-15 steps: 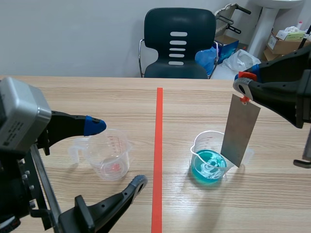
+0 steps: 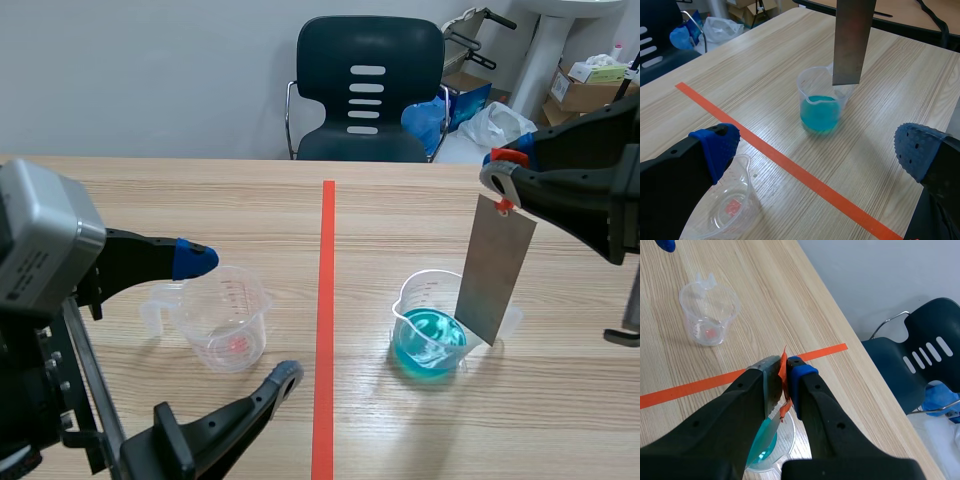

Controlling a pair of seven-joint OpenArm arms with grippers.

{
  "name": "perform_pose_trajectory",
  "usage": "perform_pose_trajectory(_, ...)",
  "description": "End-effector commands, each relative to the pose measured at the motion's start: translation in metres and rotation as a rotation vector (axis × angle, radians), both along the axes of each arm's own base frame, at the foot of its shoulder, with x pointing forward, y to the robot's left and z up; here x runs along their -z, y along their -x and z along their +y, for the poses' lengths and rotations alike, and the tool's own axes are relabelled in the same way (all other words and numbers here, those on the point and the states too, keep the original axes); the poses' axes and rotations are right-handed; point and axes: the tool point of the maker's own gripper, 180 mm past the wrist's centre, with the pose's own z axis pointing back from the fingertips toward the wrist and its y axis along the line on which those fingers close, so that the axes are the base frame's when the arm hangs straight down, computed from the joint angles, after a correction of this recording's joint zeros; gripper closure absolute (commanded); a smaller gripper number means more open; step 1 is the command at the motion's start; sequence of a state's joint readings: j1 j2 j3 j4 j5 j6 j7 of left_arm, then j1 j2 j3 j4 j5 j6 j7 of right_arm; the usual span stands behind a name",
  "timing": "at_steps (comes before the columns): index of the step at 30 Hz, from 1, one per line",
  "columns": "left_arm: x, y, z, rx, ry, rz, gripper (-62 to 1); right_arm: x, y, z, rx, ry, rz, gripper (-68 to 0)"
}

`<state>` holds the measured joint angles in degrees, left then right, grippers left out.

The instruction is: Do the redox reaction experiment

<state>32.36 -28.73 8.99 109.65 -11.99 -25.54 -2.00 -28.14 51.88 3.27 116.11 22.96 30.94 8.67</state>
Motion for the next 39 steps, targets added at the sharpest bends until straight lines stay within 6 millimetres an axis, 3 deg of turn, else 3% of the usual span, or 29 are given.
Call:
perform_pose_trajectory(1,-0.0090,-0.0018,-0.0027,-0.001,0.030,-0.020,-62.3,-0.0072,-0.0024,0.0001,0.000,-0.007,-0.020,-0.7)
perform_pose_trajectory(39,-0.0090,-0.0018,-0.0027,-0.001,0.030,-0.020,-62.3,-0.0017,-0.0037,-0.0029,0.015,0.020,-0.003,-0.7)
